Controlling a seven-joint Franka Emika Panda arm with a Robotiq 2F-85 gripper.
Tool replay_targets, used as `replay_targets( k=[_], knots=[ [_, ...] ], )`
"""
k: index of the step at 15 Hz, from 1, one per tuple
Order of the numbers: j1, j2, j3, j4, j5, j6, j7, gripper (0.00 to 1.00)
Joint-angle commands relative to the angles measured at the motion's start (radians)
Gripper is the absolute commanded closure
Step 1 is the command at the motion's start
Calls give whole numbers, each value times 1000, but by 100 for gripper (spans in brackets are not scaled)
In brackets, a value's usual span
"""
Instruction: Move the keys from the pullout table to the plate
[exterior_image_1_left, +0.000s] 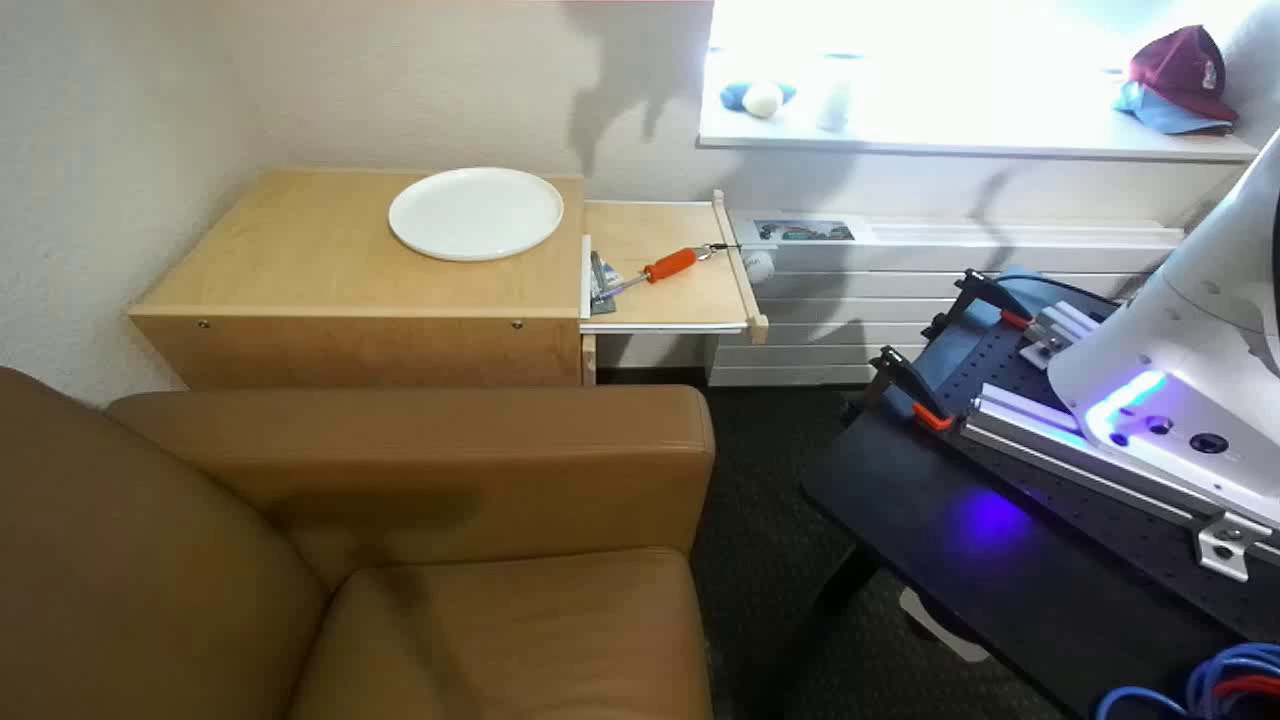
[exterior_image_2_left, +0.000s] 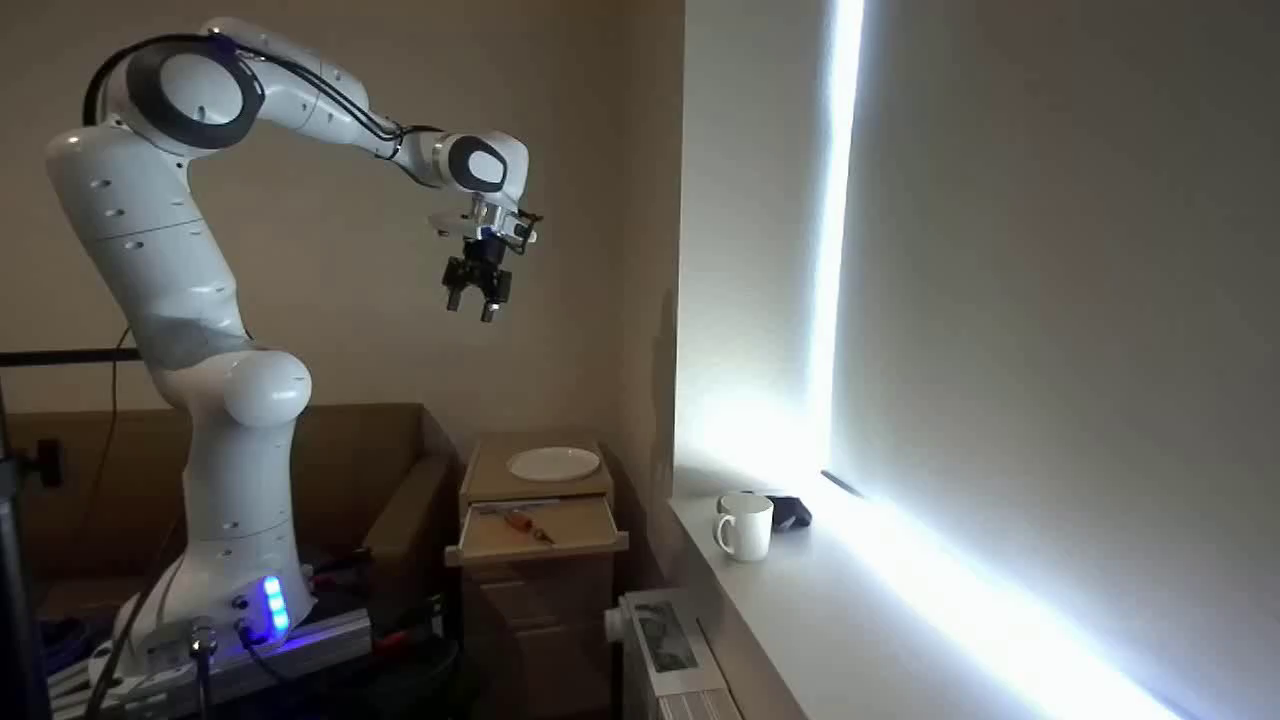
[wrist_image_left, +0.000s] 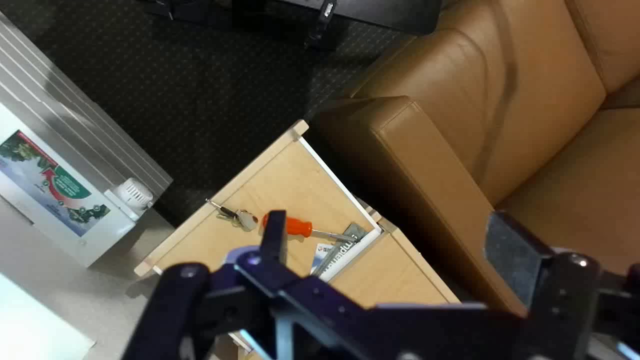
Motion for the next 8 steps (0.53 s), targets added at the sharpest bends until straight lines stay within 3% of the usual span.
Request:
replay_targets(
  k=[1,5,7,8],
  knots=[
    [-17,1,15,2,4,-2,-4,0],
    [-62,-17,-1,-83,-1,102,75,0],
    [-56,-51,-8,-77,62,95,58,0],
    [-61,-3,3,-47,20,72,57,0]
  ],
)
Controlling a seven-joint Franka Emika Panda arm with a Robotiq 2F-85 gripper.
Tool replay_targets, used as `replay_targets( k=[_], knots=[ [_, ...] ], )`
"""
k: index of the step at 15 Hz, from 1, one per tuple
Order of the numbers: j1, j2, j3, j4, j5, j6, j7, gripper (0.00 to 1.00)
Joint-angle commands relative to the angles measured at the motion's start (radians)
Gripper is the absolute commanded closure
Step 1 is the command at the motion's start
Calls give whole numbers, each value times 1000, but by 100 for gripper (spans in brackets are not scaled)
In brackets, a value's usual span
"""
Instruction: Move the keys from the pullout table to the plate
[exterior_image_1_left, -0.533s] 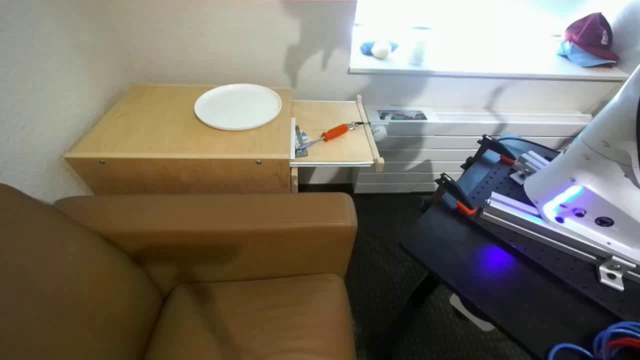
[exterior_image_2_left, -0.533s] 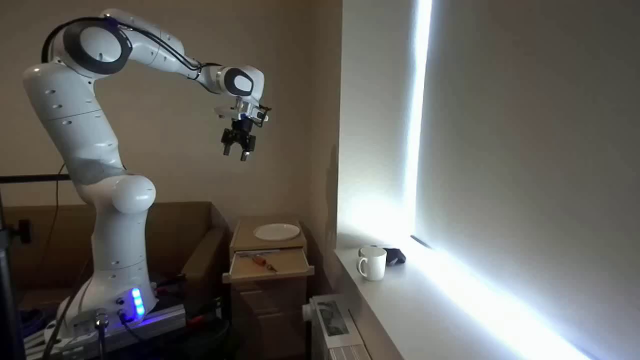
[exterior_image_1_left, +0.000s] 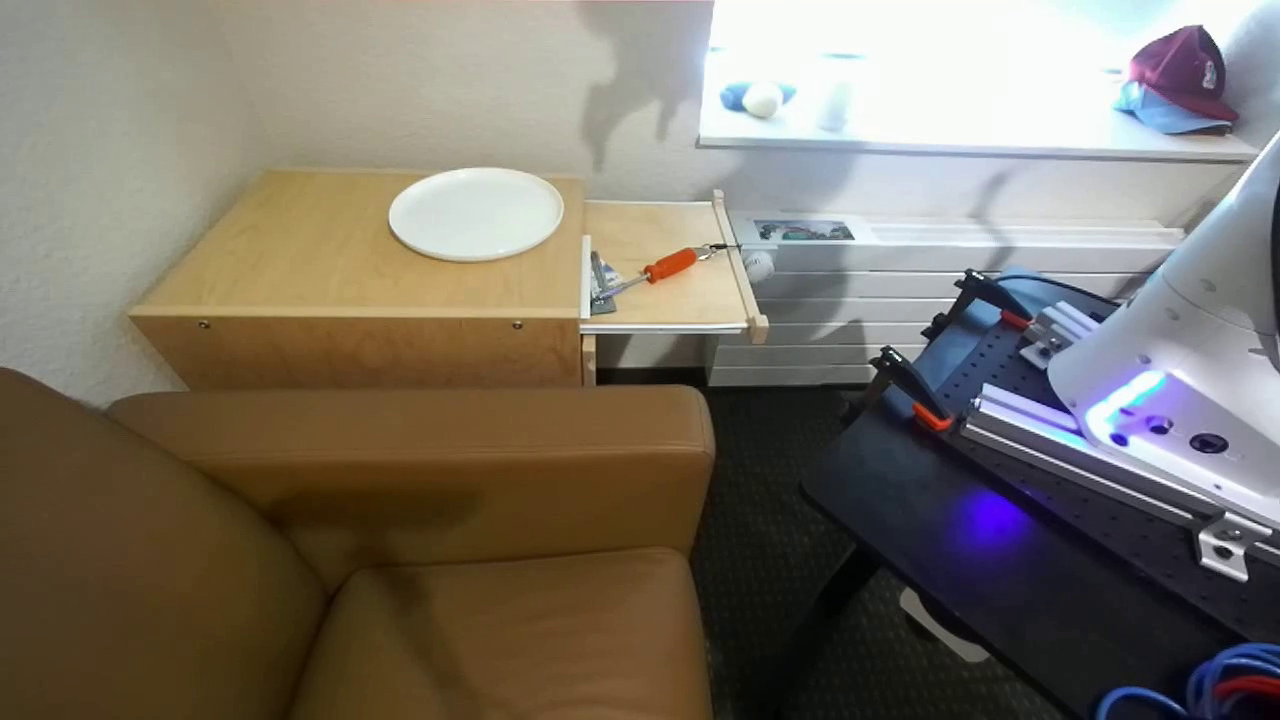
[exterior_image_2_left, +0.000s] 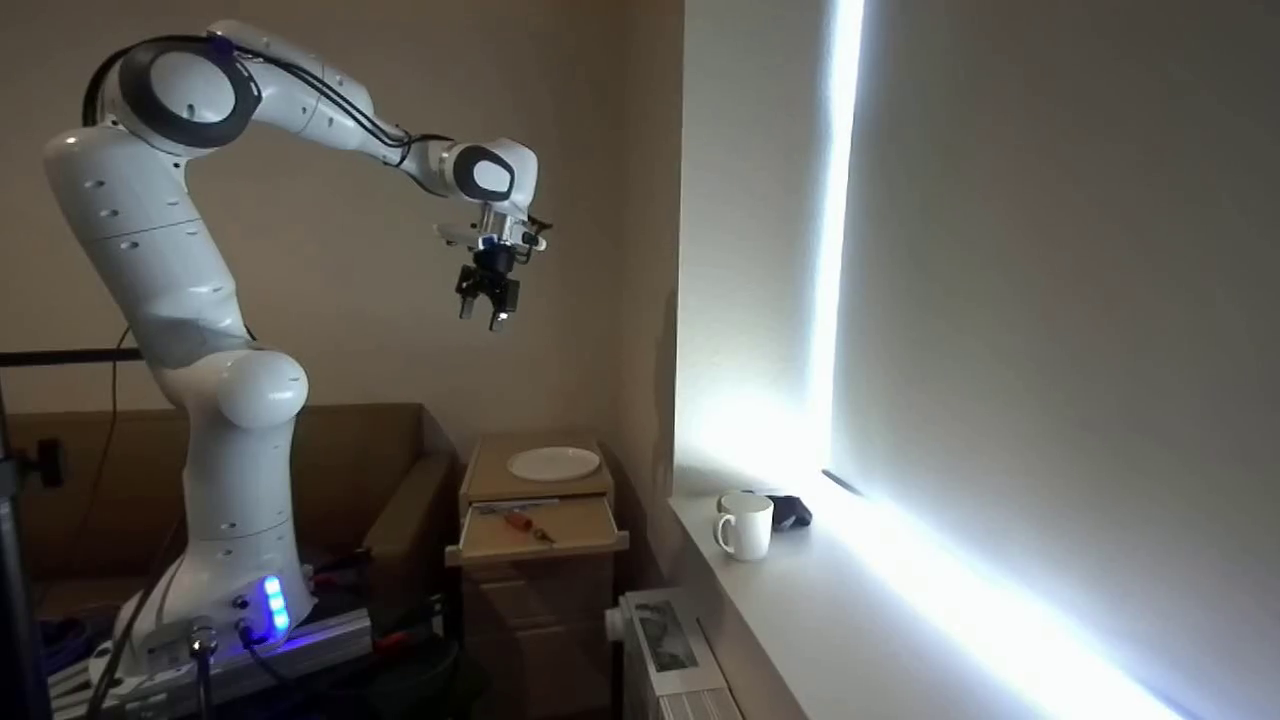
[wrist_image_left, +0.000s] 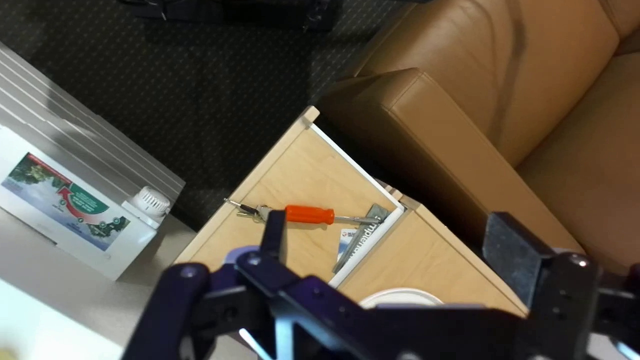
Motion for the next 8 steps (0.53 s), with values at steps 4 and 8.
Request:
replay_targets(
  k=[4,8],
  knots=[
    [-31,45,22,3,-8,27,83,0],
    [-61,172,17,-101,-28,206,241,0]
  ],
)
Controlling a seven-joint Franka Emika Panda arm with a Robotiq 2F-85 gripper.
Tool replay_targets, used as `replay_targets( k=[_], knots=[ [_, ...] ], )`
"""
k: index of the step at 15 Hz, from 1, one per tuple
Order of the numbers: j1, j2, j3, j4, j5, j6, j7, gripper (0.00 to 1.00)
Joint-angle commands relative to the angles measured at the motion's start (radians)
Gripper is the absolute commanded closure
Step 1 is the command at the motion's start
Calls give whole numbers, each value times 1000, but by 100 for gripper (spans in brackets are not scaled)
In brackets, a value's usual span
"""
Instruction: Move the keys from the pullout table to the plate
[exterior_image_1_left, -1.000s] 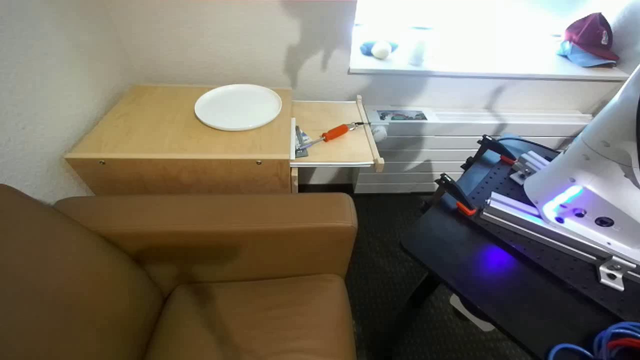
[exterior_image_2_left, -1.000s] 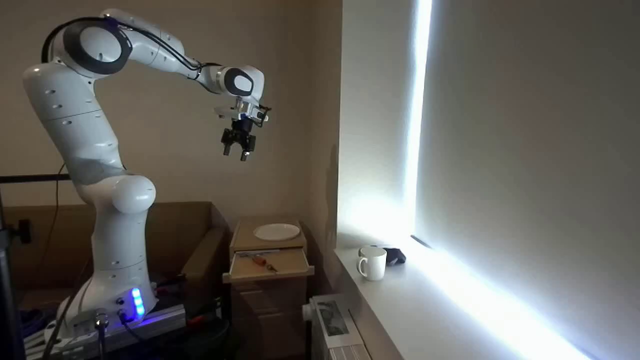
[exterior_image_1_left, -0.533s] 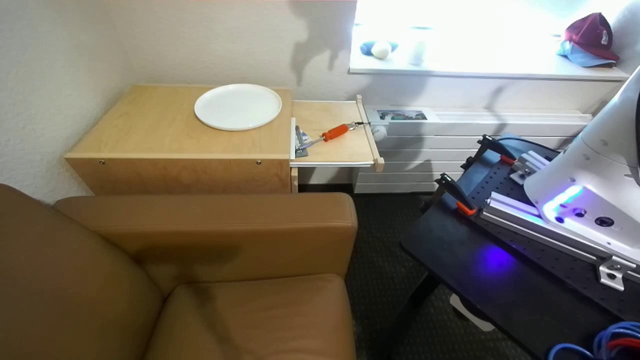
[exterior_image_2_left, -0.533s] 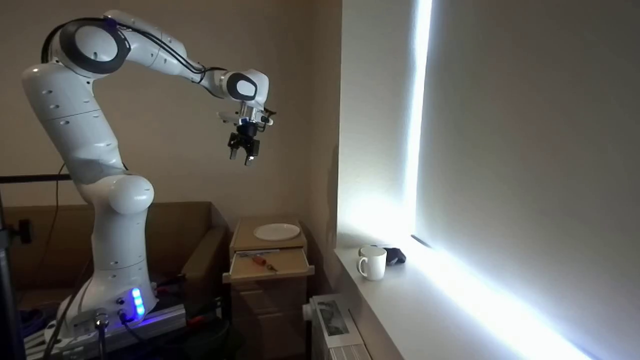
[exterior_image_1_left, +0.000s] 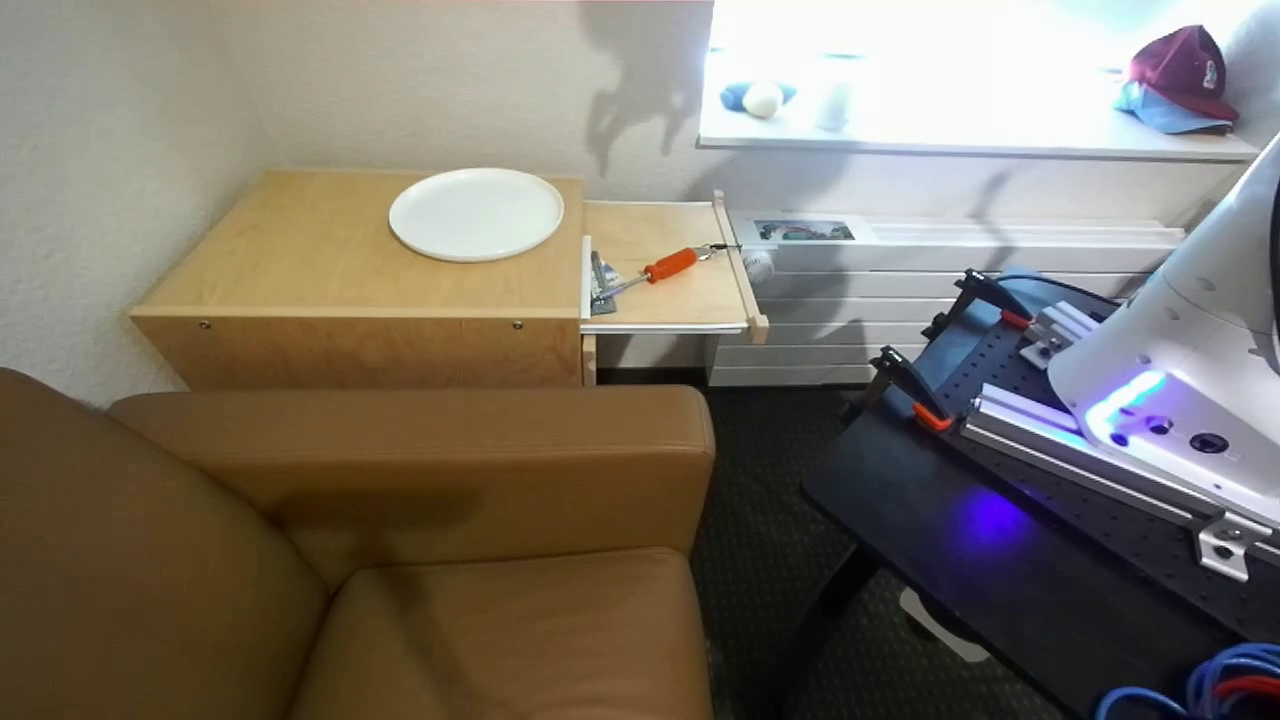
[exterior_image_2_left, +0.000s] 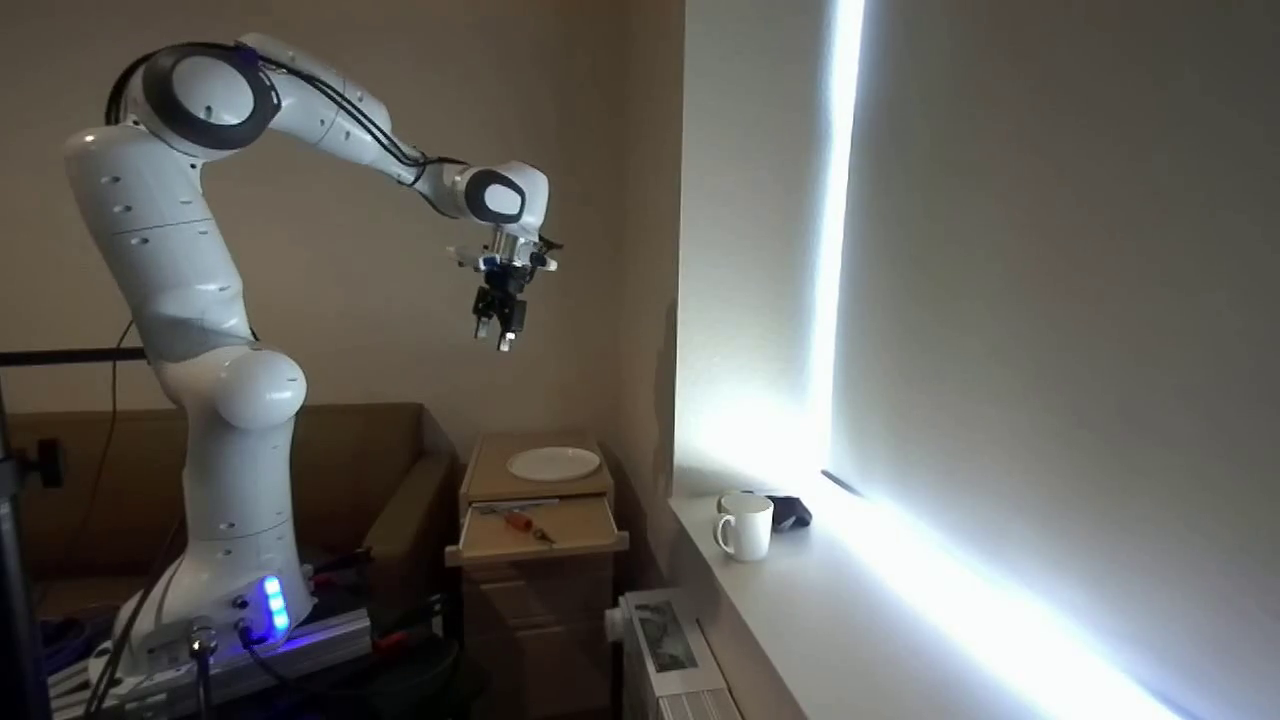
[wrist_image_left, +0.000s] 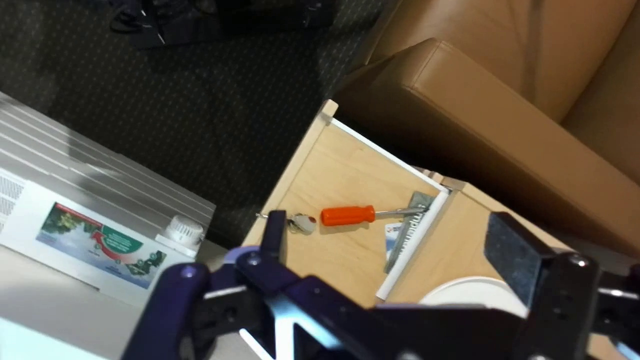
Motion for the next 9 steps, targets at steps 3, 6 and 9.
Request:
replay_targets(
  k=[3,6,9],
  knots=[
    [-47,220,15,-86,-36,229,240,0],
    [-35,271,13,-69,-24,147,394,0],
    [-33,278,11,-82,-26,184,369,0]
  ],
)
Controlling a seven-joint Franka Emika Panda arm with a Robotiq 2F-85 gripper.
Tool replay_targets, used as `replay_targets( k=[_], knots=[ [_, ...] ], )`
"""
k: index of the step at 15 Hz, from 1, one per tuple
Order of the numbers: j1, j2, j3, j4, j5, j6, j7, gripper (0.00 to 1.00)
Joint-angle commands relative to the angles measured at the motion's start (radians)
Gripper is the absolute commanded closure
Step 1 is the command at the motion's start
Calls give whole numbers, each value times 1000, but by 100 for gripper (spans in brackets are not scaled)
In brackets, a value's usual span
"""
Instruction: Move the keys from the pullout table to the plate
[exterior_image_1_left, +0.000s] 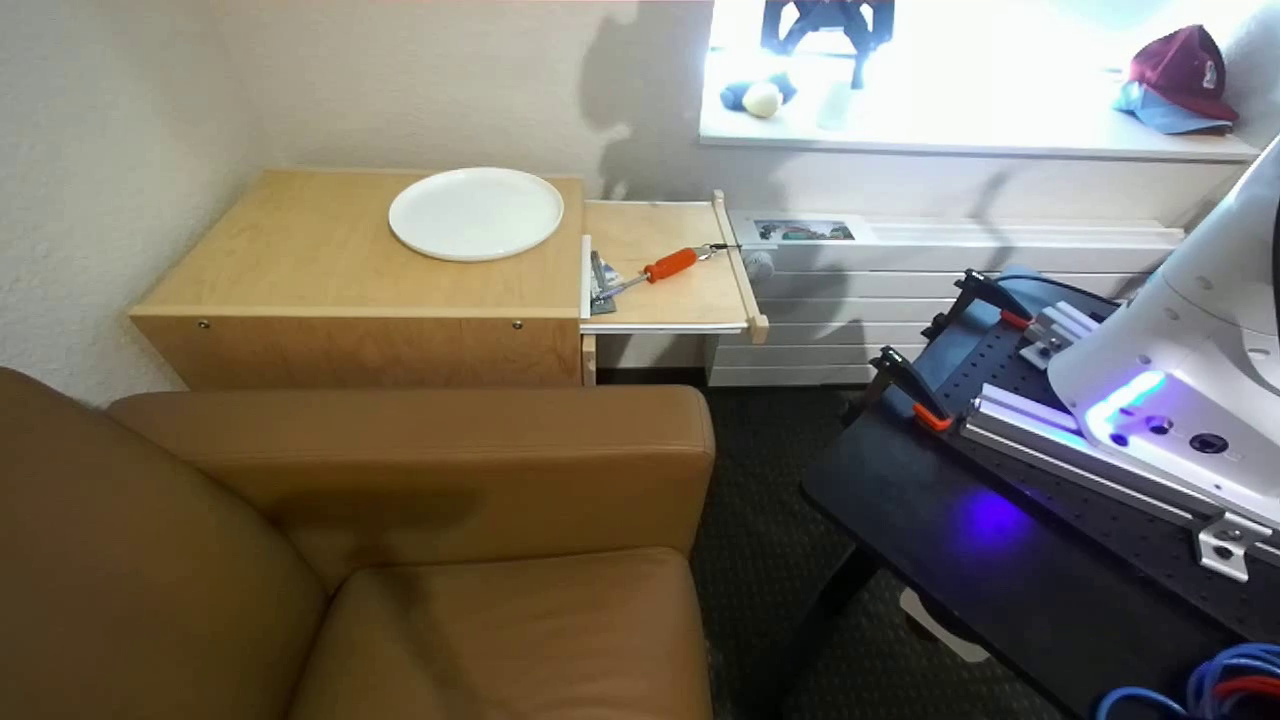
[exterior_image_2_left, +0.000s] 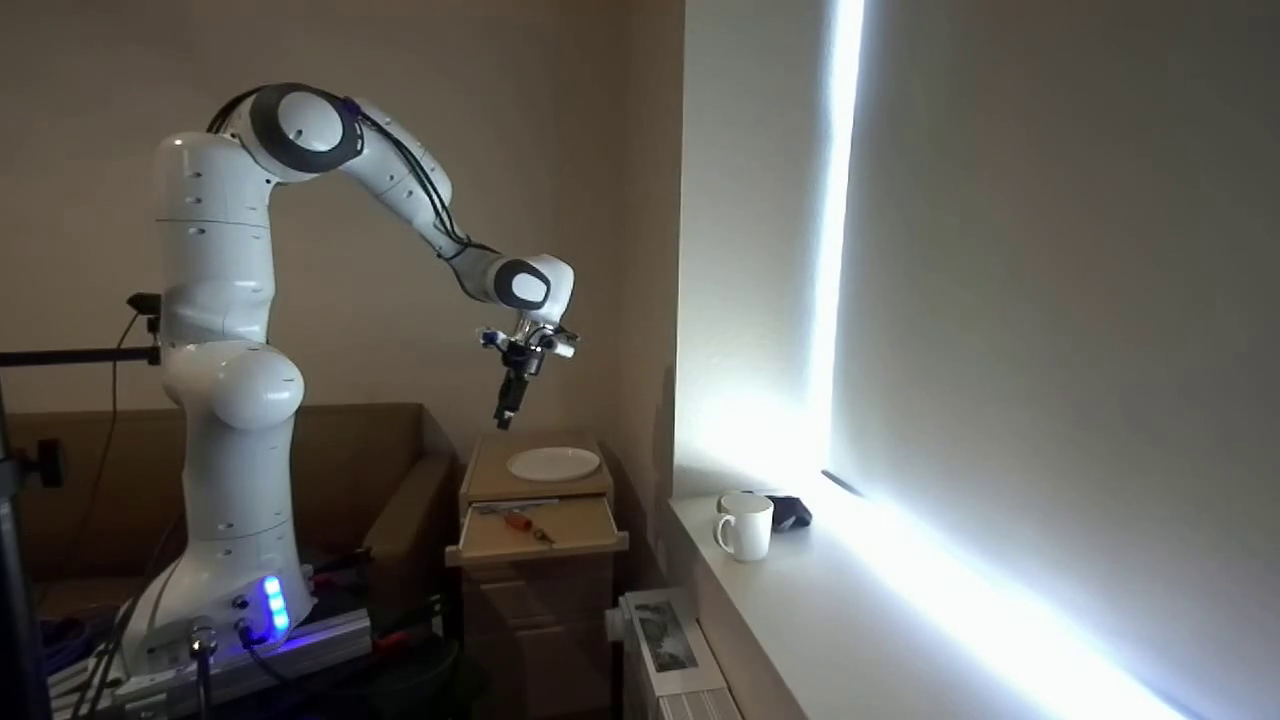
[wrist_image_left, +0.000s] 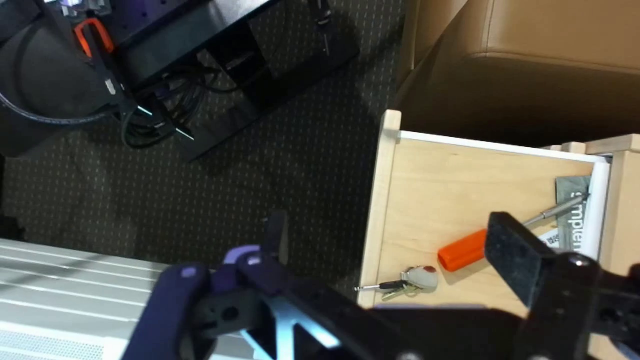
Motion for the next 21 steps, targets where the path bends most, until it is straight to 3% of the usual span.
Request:
replay_targets(
  k=[1,3,12,13,17,21],
  knots=[
    [-5,0,6,3,0,-6,8,0],
    [-4,97,8,38,-4,88,175,0],
    [63,339,-20,27,43,511,672,0],
    [52,298,-9,16,29,450,602,0],
    [60,337,-15,21,30,498,665,0],
    [65,442,-13,55,112,615,819,0]
  ],
)
